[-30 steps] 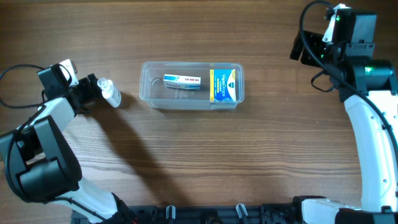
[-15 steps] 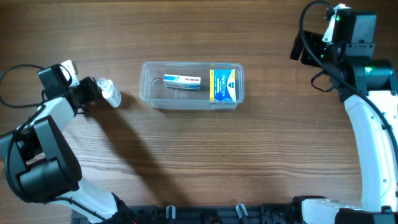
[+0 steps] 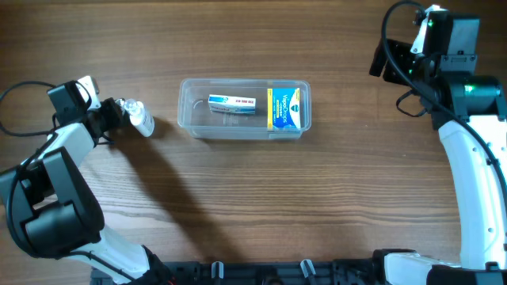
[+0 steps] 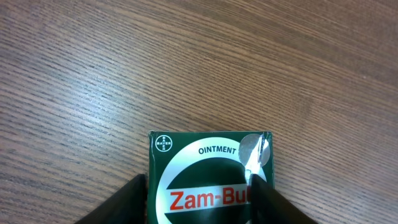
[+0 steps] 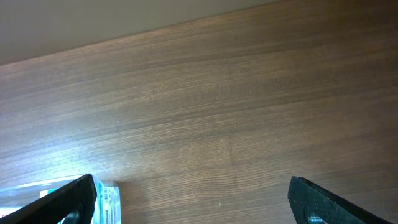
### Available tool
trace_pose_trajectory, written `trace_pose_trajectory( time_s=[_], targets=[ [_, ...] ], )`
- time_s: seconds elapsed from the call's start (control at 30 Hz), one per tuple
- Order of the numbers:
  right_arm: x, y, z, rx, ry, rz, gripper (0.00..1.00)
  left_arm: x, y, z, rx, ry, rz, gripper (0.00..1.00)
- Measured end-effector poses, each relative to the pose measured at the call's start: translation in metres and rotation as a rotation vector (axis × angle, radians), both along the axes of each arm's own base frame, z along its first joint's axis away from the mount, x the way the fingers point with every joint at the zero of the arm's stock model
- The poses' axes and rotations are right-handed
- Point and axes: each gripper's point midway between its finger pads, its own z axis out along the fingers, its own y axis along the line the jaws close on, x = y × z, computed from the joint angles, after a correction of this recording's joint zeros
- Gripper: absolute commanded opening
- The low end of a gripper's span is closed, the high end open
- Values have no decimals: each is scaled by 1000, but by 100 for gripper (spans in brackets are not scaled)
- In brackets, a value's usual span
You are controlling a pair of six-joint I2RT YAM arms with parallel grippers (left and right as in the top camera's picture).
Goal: Pack container
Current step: 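Close left gripper on the Zam-Buk tin and lift it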
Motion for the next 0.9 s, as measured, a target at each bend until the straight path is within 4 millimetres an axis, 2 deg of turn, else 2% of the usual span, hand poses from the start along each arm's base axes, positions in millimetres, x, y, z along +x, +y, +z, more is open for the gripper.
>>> trace_pose_trajectory(
  time_s=[0.23, 0.9],
  targets=[
    [0, 0, 0, 0, 0, 0, 100, -1, 1, 0, 3, 3, 2, 79],
    [0, 0, 0, 0, 0, 0, 100, 7, 2, 5, 17, -34, -1, 86]
  ],
)
